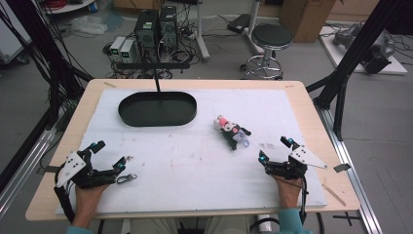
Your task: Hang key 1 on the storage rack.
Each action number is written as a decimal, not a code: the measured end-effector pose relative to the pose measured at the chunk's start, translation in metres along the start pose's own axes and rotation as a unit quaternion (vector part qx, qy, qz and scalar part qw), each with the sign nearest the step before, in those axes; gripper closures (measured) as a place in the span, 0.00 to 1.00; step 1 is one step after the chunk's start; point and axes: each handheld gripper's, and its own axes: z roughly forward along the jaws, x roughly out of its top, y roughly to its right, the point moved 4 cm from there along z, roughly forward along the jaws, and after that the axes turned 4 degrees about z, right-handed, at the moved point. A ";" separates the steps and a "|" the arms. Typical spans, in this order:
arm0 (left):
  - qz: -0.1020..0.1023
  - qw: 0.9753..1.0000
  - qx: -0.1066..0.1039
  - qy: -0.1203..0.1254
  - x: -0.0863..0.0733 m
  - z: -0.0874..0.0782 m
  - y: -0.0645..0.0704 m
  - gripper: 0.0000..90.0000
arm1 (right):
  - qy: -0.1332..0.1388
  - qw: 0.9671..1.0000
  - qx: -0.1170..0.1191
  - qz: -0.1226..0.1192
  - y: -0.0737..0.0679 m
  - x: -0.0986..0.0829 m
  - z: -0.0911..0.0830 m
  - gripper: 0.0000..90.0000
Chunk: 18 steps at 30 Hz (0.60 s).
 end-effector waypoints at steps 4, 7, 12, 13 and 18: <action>0.000 1.000 0.001 0.000 0.000 0.000 0.000 0.02 | 0.002 1.000 -0.002 -0.001 0.001 0.000 0.000 0.01; 0.000 1.000 0.000 0.001 0.000 0.000 0.001 0.02 | 0.002 1.000 -0.001 -0.005 0.000 0.000 0.000 0.01; -0.001 1.000 0.000 0.001 0.000 0.000 0.000 0.02 | 0.002 1.000 -0.001 -0.005 0.000 0.000 0.000 0.01; 0.000 1.000 0.000 0.001 0.000 0.000 0.001 0.02 | 0.002 1.000 -0.001 -0.005 0.000 0.000 0.000 0.01; -0.001 1.000 0.001 0.001 0.000 0.000 0.001 0.02 | 0.001 1.000 0.005 0.002 0.001 0.001 0.000 0.01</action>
